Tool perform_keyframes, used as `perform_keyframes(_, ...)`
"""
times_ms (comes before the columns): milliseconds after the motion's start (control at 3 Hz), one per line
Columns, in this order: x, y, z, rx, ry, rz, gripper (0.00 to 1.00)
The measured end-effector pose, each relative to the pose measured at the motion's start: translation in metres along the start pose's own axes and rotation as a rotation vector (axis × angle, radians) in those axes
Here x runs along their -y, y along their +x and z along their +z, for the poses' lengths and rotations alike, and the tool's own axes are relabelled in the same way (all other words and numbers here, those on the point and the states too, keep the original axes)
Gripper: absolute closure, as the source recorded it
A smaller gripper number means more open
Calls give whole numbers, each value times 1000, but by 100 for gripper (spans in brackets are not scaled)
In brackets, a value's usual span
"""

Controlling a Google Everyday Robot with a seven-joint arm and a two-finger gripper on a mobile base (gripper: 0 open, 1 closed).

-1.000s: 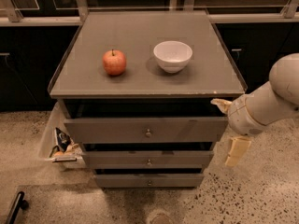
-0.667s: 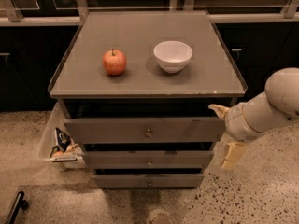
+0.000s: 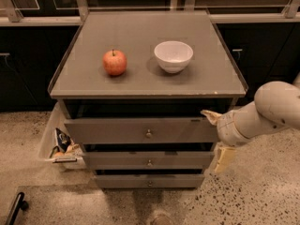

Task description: Open top drawer

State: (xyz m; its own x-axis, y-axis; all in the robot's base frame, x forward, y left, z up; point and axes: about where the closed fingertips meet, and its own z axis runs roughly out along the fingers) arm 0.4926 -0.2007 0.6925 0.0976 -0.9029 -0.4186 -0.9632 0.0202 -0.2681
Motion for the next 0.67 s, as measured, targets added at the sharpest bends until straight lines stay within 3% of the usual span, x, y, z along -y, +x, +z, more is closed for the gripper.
perform_keyframes(667,20,-7,40,38,-24,-142,0)
